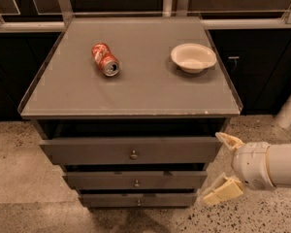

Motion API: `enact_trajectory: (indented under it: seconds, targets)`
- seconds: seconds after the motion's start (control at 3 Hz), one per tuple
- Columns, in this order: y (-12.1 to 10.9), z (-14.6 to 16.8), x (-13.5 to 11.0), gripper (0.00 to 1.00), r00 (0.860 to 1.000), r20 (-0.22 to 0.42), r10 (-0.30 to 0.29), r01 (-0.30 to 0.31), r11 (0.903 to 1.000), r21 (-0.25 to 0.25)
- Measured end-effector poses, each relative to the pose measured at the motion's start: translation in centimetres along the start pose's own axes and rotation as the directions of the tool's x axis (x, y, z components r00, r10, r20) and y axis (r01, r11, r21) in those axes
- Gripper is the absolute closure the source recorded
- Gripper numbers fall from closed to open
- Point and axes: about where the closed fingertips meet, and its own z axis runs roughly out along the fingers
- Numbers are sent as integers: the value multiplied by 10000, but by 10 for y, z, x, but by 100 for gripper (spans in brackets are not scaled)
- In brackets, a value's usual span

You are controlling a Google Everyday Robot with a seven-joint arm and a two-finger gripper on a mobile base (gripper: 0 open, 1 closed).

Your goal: Open top drawer

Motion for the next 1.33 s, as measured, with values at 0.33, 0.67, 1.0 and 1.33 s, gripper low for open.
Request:
enact_trajectory:
  seconds: [0.33, 0.67, 1.0, 1.33]
  targets:
    - [-28, 26, 10, 0, 10000, 77, 38, -38, 10000, 1]
    - [-51, 64, 15, 0, 9994, 331, 130, -116, 9990, -422]
    - [-67, 94, 18, 0, 9981, 564, 258, -211, 9964, -816]
    - [-78, 122, 19, 0, 9978, 609, 263, -185, 9918, -1266]
